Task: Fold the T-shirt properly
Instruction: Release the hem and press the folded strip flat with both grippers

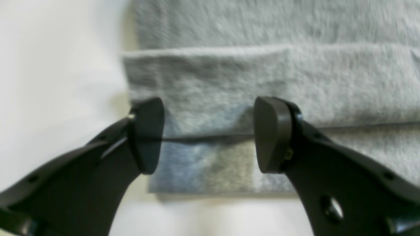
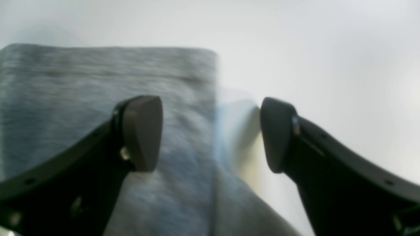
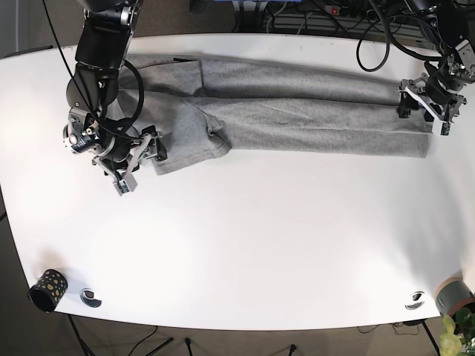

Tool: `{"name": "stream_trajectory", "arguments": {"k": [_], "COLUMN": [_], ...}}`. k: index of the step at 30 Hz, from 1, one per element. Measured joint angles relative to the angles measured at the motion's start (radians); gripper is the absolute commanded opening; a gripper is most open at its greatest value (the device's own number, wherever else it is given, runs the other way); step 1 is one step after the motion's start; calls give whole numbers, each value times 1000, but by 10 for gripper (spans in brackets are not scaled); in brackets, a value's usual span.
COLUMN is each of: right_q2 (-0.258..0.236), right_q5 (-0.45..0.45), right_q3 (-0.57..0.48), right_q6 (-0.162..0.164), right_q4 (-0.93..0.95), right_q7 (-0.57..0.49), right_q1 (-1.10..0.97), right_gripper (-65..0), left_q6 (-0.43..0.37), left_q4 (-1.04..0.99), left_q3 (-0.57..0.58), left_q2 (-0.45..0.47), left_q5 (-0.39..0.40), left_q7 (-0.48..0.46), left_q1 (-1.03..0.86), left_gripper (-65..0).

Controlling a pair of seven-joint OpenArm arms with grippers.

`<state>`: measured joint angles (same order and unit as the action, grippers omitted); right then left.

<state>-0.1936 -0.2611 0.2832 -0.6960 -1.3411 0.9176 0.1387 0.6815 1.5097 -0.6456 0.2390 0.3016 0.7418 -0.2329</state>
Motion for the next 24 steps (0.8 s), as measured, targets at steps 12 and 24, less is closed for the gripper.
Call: {"name": "stream_trajectory", "arguments": {"k": [12, 24], "right_q2": [61, 74], "right_q5": [-5, 14], "right_q3": [-14, -20], "right_q6": [0, 0], "right_q4": [0, -11], "right_q7": [-17, -49], "right_q1": [3, -6], "right_gripper": [-352, -650], "left_q6": [0, 0], "left_q4": [-8, -13], "left_q3": [0, 6], "left_q2": [0, 0], "left_q5": [8, 7], "left_q7": [-6, 2], "left_q1": [1, 34], "left_gripper": [-249, -249]}}
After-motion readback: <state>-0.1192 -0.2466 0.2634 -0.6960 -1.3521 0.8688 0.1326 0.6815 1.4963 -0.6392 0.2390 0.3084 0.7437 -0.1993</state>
